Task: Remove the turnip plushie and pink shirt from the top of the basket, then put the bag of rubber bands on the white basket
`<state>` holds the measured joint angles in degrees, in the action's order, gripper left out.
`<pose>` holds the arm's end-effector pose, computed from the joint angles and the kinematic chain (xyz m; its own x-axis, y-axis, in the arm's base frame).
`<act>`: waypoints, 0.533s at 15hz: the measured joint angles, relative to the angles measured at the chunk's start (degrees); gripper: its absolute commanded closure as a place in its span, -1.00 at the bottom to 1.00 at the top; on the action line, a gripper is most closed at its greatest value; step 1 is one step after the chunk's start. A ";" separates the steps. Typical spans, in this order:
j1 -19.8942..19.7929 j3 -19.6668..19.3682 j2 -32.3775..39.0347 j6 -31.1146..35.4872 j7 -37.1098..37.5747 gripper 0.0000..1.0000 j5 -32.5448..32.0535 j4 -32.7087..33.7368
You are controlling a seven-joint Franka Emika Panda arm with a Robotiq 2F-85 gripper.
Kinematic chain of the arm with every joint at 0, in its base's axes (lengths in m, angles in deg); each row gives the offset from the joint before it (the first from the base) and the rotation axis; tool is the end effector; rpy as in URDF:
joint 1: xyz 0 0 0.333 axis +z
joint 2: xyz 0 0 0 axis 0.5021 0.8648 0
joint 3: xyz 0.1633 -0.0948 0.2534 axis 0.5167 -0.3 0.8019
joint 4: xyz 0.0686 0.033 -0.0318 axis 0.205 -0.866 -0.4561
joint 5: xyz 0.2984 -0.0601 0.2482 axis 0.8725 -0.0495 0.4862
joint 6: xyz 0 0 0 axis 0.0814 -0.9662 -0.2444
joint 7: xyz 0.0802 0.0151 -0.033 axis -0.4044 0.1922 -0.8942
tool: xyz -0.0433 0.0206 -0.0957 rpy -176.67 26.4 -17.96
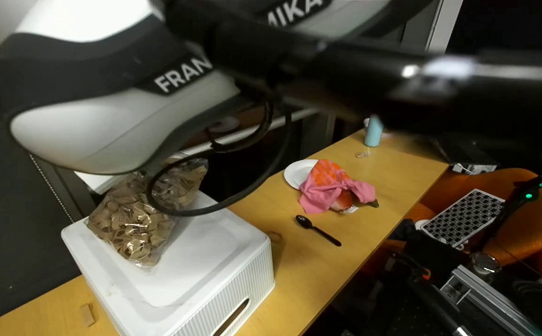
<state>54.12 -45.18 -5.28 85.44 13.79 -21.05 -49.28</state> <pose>0.6600 0.3170 0.4121 0.9000 0.1431 0.4118 0.0009 -0.9452 0.3266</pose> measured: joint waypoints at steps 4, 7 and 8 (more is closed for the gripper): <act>0.49 -1.80 0.76 -0.73 -1.30 1.00 -1.14 4.33; 1.11 -2.89 1.88 -2.48 -1.99 1.00 -3.47 7.37; 1.27 -3.23 2.22 -2.91 -2.16 1.00 -4.37 8.08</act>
<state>55.39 -48.41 -3.06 82.53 11.63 -25.42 -41.20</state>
